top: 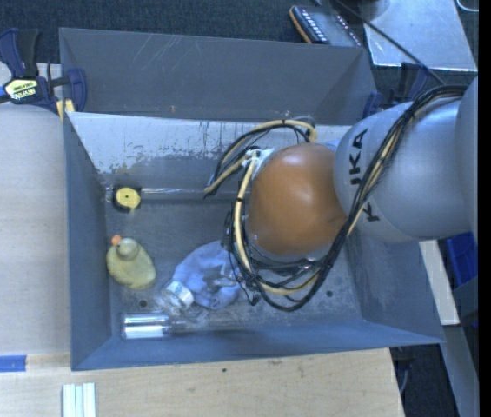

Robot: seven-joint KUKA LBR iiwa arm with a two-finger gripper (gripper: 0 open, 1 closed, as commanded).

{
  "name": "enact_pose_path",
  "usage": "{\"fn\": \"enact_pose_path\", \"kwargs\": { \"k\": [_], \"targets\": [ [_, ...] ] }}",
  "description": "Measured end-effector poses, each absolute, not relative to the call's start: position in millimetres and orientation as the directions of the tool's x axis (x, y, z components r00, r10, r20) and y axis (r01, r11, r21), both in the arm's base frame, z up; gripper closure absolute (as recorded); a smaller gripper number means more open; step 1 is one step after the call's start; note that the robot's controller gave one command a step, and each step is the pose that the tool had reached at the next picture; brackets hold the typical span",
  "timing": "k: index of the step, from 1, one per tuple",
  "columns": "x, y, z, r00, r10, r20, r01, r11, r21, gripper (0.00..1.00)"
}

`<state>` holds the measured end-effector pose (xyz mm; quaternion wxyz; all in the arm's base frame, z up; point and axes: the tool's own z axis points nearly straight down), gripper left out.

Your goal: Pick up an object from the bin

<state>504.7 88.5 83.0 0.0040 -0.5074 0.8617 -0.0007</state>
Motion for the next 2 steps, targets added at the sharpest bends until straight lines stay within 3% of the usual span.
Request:
{"fn": "enact_pose_path", "kwargs": {
  "k": [2],
  "targets": [
    [503.6,88.5,102.4,-0.487,-0.874,-0.004,-0.874,0.487,-0.001,1.0]
  ]
}}
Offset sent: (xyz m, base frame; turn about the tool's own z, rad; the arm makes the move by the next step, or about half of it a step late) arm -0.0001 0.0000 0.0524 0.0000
